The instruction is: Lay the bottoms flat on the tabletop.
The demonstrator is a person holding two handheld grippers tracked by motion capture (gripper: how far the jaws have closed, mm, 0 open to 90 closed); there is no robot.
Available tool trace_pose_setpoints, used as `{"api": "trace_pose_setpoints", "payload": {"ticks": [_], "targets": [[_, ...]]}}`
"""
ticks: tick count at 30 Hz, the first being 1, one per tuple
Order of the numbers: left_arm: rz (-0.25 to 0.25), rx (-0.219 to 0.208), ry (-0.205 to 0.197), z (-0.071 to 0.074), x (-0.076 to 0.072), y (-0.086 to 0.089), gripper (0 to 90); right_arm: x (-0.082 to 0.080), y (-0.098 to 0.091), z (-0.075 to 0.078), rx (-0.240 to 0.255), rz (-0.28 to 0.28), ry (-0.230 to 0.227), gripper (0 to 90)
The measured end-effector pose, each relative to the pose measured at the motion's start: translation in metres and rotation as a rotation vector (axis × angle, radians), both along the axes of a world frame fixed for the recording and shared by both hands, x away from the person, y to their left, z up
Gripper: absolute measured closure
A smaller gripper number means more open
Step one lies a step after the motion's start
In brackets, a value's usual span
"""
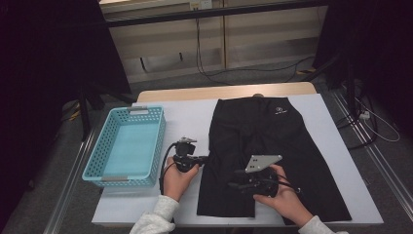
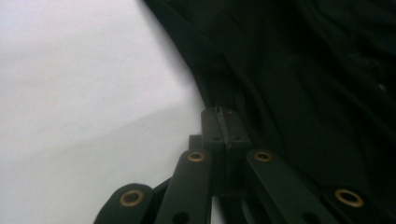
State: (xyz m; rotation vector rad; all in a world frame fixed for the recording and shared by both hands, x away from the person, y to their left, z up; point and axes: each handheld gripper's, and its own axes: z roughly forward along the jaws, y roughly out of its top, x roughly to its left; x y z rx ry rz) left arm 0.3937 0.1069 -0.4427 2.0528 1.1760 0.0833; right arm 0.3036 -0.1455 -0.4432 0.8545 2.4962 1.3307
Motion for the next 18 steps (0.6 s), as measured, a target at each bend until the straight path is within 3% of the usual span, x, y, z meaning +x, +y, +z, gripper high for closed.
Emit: {"api": "trace_pose_setpoints", "payload": {"ticks": [2,8,10,11,12,14,16,18], "targets": [[0.010,-0.021,0.000,0.001,-0.001,0.005,90.0,0.000,0.001,-0.001,-0.003,0.010,-0.001,50.1],[0.014,-0.024,0.027,-0.001,-0.003,0.017,90.0,0.001,0.008,-0.005,-0.029,0.026,0.009,49.5],[-0.011,-0.028,0.006,0.000,-0.003,0.015,90.0,0.000,0.009,-0.005,-0.029,0.027,0.016,49.5],[-0.012,-0.018,-0.032,0.001,-0.002,0.013,88.6,0.000,0.009,-0.006,-0.026,0.028,0.018,49.4],[-0.011,-0.016,-0.047,0.001,-0.001,0.011,76.6,-0.001,0.009,-0.006,-0.030,0.033,0.017,49.4],[-0.022,-0.034,-0.048,0.000,0.002,0.007,68.9,-0.001,0.009,-0.006,-0.036,0.031,0.016,49.3],[-0.025,-0.010,-0.076,-0.002,0.003,0.001,55.8,-0.001,0.009,-0.006,-0.031,0.035,0.018,49.3],[-0.039,-0.006,-0.071,-0.004,0.005,-0.006,54.3,-0.001,0.009,-0.007,-0.033,0.035,0.017,49.3]]}}
